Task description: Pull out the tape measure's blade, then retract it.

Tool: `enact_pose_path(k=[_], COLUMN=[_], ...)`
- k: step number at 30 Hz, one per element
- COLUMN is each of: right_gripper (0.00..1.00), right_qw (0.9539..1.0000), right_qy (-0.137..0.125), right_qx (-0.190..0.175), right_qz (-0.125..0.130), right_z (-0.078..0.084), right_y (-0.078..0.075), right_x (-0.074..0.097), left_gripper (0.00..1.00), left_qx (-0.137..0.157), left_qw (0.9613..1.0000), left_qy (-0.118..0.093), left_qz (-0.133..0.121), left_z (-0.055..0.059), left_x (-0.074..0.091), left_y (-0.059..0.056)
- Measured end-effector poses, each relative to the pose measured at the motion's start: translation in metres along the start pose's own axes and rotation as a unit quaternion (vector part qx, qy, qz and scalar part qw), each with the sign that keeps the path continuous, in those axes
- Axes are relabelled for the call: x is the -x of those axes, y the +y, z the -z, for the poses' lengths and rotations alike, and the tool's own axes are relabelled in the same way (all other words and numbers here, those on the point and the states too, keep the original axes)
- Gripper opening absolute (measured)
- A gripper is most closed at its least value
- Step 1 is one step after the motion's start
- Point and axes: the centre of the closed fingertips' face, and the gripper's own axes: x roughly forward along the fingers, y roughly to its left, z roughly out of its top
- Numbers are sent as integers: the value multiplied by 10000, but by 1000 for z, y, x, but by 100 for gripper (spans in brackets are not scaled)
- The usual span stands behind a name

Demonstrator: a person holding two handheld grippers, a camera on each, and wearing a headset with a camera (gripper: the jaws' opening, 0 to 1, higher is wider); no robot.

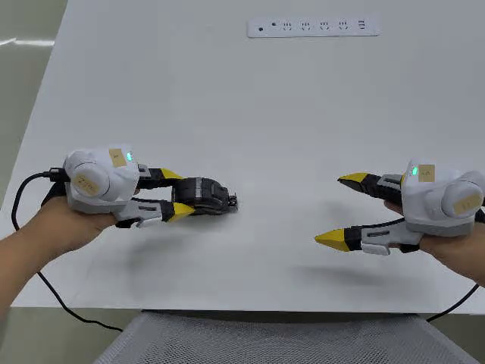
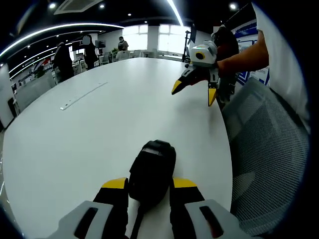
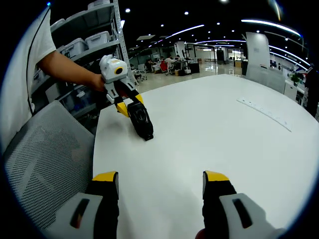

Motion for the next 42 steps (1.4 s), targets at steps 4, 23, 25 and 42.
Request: enact_pose_path(k=[4, 23, 25, 42], right_gripper=[67, 63, 61, 49], right_qw=[10000, 9986, 9982, 9939], right_qy=[21, -36, -58, -171], right_qx=[25, 347, 420, 777], right_qz=[-94, -397, -429, -766], right_z=[-2, -15, -19, -38], right_y=[2, 5, 6, 16], right_x=[-6, -42, -48, -97], left_gripper=[29, 27, 27, 27], left_qx=[-128, -571, -589, -608], left_qw=[9999, 9976, 9975, 9973], left_qy=[77, 358, 361, 387], left_qz=[35, 143, 153, 150], left_z=[1, 3, 3, 3], left_x=[0, -1, -1, -2], left_y=[0, 0, 0, 0])
